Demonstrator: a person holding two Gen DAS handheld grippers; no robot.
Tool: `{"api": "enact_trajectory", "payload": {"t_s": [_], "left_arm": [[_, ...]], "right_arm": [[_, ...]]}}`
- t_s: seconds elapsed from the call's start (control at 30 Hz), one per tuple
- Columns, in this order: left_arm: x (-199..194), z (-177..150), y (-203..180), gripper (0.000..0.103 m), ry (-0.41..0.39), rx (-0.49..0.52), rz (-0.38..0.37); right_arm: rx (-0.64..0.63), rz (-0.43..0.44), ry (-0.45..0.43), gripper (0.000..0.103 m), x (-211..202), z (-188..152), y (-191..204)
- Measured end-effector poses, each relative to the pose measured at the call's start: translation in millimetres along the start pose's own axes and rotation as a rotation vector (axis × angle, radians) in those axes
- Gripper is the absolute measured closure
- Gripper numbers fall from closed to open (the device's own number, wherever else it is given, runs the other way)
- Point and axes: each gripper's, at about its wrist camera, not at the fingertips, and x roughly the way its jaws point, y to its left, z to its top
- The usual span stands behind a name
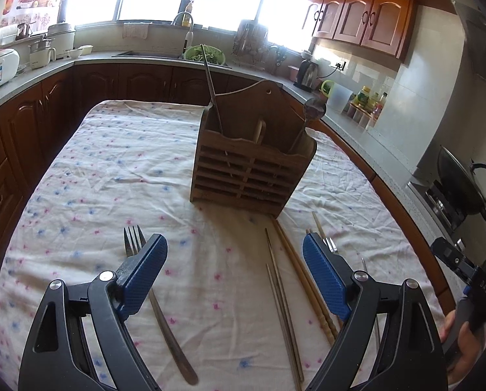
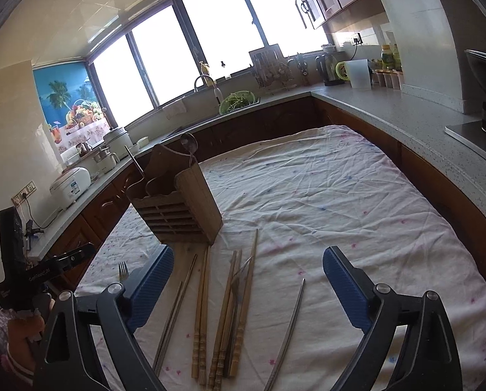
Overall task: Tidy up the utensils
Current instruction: 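Move both tools back down toward the remaining utensils on the cloth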
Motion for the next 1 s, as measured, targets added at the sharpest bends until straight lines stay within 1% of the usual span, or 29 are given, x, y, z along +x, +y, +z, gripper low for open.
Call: {"api": "enact_trajectory", "payload": {"t_s": [0.27, 0.57, 0.63, 0.7, 0.83, 0.9, 0.93, 0.97, 1.0], "left_arm": [[6, -27, -5, 0.015, 0.057, -0.003, 0.002], [14, -35, -17, 0.016, 0.089, 0.028, 0.01], [17, -34, -20, 0.016, 0.095, 0.037, 0.009], [21, -33, -22, 0.016, 0.099, 0.047, 0.009], [30, -28, -27, 0.016, 0.117, 0.063, 0.004], [36, -26, -30, 0.016, 0.123, 0.075, 0.005], [40, -25, -32, 0.016, 0.13, 0.084, 0.007], [45, -24, -34, 0.02, 0.139, 0.091, 0.007], [49, -23, -35, 0.027, 0.149, 0.097, 0.004]], "right_arm": [[0.003, -0.023, 0.029, 0.009, -8, -28, -10], [0.008, -0.065, 0.058, 0.01, -4, -37, -17], [0.009, -0.072, 0.069, 0.014, -1, -38, -19], [0.007, -0.081, 0.084, 0.025, 3, -39, -21], [0.015, -0.087, 0.116, 0.035, 15, -38, -24], [0.016, -0.097, 0.129, 0.044, 20, -38, -26], [0.018, -0.099, 0.138, 0.046, 23, -38, -28], [0.021, -0.098, 0.147, 0.05, 26, -38, -29], [0.023, -0.097, 0.158, 0.053, 30, -37, -30]]}}
